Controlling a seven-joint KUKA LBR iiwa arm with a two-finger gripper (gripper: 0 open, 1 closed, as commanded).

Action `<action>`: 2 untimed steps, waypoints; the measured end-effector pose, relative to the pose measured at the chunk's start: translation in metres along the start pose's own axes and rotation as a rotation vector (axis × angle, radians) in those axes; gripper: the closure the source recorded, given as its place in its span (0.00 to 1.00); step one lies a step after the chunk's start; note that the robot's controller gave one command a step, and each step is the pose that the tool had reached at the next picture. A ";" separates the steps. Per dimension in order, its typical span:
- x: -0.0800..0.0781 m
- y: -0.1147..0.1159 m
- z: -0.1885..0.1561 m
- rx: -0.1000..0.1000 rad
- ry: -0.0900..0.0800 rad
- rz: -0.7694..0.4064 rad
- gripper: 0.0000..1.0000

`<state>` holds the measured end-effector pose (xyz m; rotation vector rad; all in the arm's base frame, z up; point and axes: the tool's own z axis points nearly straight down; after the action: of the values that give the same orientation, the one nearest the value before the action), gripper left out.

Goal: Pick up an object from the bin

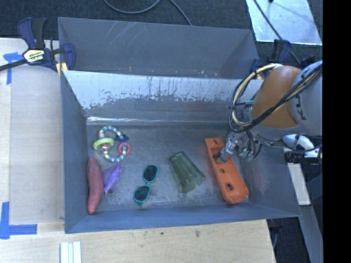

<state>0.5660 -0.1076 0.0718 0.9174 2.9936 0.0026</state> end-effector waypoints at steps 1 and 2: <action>0.000 0.000 0.000 0.000 0.000 -0.001 1.00; 0.001 0.000 -0.005 0.001 0.001 -0.002 1.00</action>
Offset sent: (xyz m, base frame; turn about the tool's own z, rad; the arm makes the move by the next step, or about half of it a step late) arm -0.0002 -0.0001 0.0321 0.0000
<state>0.5652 -0.1073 0.0764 0.9153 2.9958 0.0022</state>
